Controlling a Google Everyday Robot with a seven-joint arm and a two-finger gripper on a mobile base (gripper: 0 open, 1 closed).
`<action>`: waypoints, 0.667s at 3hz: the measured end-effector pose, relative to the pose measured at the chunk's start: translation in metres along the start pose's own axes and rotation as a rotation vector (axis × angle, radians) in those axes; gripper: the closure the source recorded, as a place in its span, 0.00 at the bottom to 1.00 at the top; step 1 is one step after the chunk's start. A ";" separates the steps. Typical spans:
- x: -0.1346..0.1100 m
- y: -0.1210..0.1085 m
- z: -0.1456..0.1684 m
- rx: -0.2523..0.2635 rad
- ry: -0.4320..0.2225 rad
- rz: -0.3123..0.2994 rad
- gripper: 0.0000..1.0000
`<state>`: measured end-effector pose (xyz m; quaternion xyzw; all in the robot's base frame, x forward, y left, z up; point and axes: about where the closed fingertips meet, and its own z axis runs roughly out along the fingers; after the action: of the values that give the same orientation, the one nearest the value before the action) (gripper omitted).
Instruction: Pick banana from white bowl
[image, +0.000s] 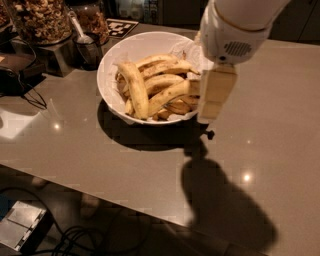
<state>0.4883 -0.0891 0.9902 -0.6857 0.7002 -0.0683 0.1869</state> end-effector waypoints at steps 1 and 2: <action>-0.013 -0.008 0.010 -0.005 -0.009 -0.007 0.12; -0.018 -0.017 0.022 -0.023 -0.003 0.005 0.16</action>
Offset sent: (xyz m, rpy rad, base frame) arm 0.0408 0.0256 -0.0251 -0.0007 0.0674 -0.0148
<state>0.5119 -0.0691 0.9792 -0.6862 0.7023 -0.0585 0.1802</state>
